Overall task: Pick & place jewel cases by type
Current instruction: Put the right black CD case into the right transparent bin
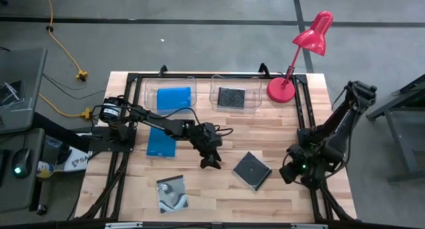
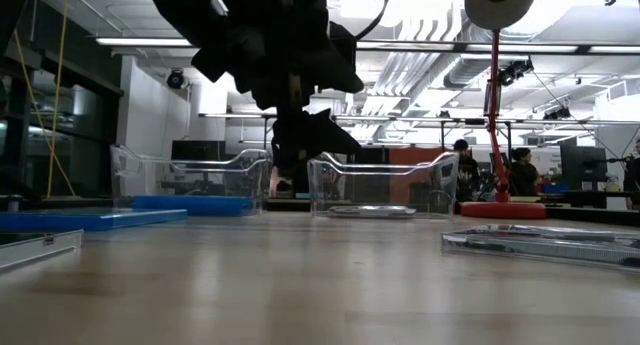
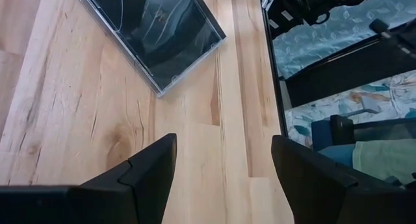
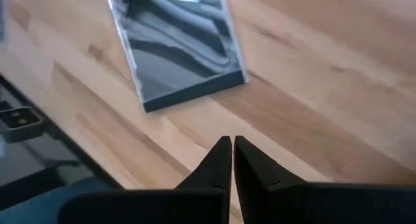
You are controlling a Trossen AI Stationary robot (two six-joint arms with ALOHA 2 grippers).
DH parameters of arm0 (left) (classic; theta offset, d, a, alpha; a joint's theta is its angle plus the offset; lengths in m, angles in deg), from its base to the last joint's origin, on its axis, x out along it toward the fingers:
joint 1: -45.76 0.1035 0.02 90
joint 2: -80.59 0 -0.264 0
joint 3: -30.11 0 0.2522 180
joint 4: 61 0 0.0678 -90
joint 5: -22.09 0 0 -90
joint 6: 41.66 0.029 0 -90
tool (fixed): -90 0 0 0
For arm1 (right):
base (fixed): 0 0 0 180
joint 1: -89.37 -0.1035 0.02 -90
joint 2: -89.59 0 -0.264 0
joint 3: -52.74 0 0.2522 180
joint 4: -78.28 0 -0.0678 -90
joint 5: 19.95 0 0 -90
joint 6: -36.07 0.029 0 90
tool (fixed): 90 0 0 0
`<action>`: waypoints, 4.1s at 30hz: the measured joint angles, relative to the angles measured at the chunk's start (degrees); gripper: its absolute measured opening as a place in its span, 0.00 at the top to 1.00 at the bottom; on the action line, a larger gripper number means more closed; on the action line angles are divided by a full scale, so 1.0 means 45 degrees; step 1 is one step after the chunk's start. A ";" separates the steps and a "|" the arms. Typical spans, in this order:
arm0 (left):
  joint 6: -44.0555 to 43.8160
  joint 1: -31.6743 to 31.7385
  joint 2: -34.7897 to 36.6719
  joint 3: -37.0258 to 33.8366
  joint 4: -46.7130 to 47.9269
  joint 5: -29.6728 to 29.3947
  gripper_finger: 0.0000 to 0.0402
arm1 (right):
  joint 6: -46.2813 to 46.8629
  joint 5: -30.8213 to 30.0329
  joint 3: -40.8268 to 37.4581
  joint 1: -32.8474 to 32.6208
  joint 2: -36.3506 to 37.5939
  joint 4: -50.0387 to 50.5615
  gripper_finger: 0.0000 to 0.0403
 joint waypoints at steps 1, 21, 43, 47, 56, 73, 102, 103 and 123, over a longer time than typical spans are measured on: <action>0.0000 0.0000 0.0000 0.0000 0.0001 0.0022 0.38 | -0.0006 0.0003 -0.0332 0.0000 0.0090 -0.0545 1.00; 0.0365 0.0170 0.0000 0.0000 0.0006 0.0440 0.38 | 0.0187 0.0313 -0.1936 0.1130 -0.0431 -0.3357 1.00; 0.1618 0.0670 0.0000 0.0000 0.0050 0.1877 0.38 | 0.1418 0.1947 0.0820 0.2032 -0.3664 -0.0527 1.00; 0.1855 0.0680 0.0000 0.0000 0.0050 0.2155 0.38 | 0.1425 0.1970 0.1878 0.1794 -0.3387 0.1448 1.00; 0.2451 0.0680 0.0000 0.0000 0.0047 0.2695 0.38 | 0.1346 0.1727 0.3722 0.1505 -0.1643 0.5072 1.00; 0.3057 0.0675 0.0000 0.0000 0.0096 0.3274 0.38 | -0.0035 -0.0219 -0.0685 0.2846 0.0667 -0.3136 1.00; 0.3310 0.0670 -0.1486 0.0000 -0.0241 0.4178 0.38 | 0.1473 0.2659 -0.1771 0.3056 -0.2098 -0.5575 1.00; 0.3298 0.0670 -0.1491 -0.0004 -0.0403 0.4189 0.38 | 0.1472 0.2662 -0.1771 0.3060 -0.2098 -0.5536 1.00; 0.2316 0.0675 -0.2016 0.0100 -0.2865 0.2955 0.38 | 0.1367 0.3163 -0.1781 0.3395 -0.2098 -0.4460 0.63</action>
